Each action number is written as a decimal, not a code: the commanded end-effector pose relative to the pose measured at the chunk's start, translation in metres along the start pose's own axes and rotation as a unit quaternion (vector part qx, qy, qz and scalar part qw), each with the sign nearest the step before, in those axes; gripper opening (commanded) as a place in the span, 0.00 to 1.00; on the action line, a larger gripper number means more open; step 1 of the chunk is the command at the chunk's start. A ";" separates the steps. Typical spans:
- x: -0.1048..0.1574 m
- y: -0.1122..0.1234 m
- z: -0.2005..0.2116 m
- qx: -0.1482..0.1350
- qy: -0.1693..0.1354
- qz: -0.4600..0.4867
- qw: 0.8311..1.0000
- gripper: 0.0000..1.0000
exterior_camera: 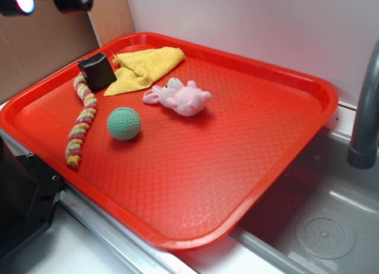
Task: Grab the multicolored rope.
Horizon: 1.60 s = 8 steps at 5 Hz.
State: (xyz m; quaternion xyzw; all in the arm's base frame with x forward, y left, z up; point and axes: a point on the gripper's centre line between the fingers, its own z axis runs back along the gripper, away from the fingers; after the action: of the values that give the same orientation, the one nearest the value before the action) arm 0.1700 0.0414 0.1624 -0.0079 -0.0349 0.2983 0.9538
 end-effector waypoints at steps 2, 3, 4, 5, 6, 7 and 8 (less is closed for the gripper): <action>0.037 0.018 -0.092 -0.011 -0.051 0.121 0.991 1.00; 0.040 0.022 -0.113 0.001 -0.053 0.134 0.990 1.00; 0.039 0.026 -0.137 0.003 -0.051 0.139 0.989 1.00; 0.038 0.028 -0.148 0.011 -0.051 0.141 0.989 1.00; 0.033 0.029 -0.153 0.013 -0.060 0.143 0.988 0.92; 0.031 0.030 -0.153 0.012 -0.052 0.146 0.988 0.00; 0.031 0.031 -0.154 0.010 -0.044 0.152 0.987 0.00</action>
State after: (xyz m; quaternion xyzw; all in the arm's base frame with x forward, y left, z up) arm 0.1973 0.0803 0.0129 0.0083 -0.0827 0.4357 0.8962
